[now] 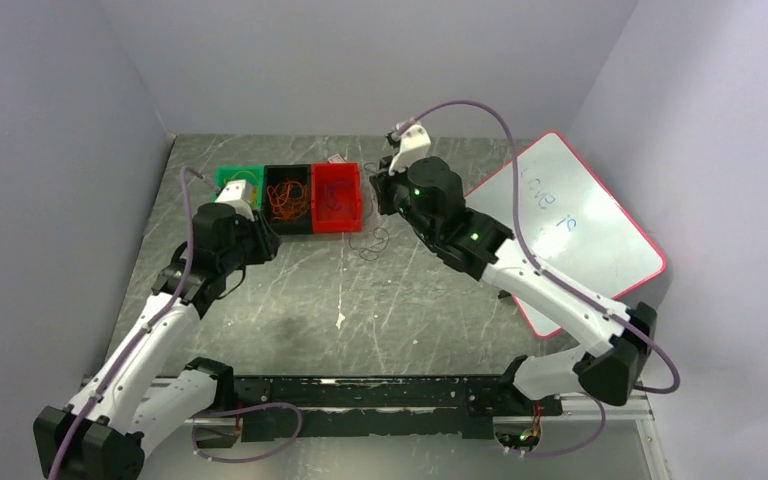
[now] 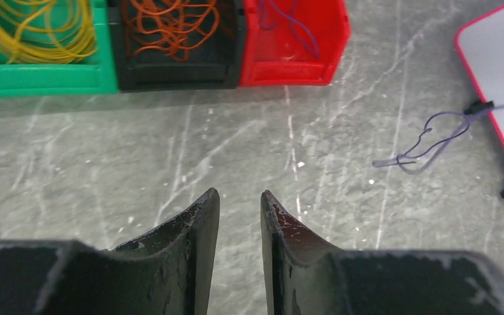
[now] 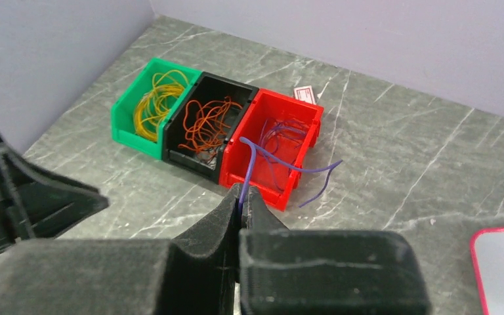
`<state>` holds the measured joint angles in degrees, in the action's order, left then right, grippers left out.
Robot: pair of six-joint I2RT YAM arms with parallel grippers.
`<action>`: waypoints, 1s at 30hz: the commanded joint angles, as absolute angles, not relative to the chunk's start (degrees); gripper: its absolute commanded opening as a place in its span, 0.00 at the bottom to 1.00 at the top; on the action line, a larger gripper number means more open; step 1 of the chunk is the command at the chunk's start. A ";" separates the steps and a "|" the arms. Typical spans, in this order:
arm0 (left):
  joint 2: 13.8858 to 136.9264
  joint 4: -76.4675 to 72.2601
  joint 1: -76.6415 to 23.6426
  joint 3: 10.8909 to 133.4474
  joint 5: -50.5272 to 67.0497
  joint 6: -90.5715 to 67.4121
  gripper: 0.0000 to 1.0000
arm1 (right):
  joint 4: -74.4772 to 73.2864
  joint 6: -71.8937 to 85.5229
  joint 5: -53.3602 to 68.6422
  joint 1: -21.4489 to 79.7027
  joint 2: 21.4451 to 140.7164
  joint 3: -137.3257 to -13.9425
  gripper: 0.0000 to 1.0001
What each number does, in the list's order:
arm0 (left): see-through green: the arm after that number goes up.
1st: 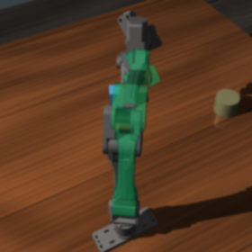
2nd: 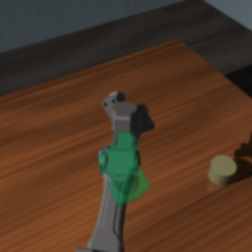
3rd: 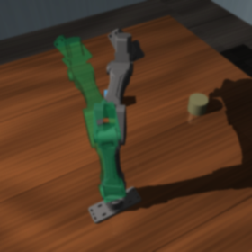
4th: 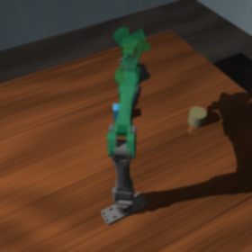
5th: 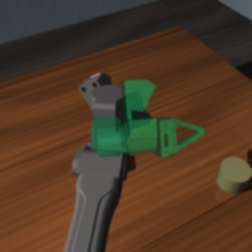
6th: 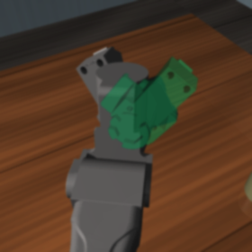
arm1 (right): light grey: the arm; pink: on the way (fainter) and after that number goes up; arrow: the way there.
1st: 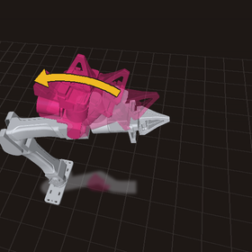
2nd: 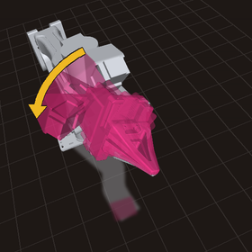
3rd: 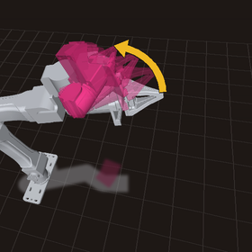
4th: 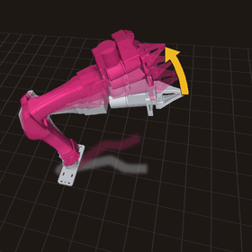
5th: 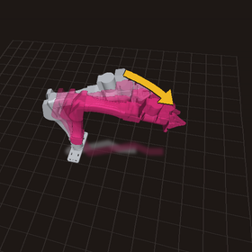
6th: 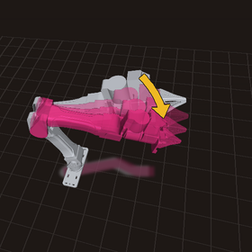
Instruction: Untangle the cables
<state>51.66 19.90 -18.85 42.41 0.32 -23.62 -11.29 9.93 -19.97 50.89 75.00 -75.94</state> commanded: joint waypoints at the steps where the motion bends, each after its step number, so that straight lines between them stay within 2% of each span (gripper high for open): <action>1: 49.39 28.29 -16.02 45.39 0.94 -18.81 0.36 | -5.50 6.18 -18.12 48.28 78.62 -79.38 0.00; 18: 43.51 28.24 -16.00 43.70 -1.26 -18.36 0.39 | 3.42 1.17 -8.35 40.57 99.13 -93.91 0.00; 30: 42.67 27.96 -16.06 43.38 -1.41 -18.23 0.39 | 7.87 -2.35 -2.72 38.35 109.32 -97.82 0.00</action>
<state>43.38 28.23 -16.32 43.62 -0.49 -18.83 4.51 -0.62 -5.39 39.22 107.50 -95.83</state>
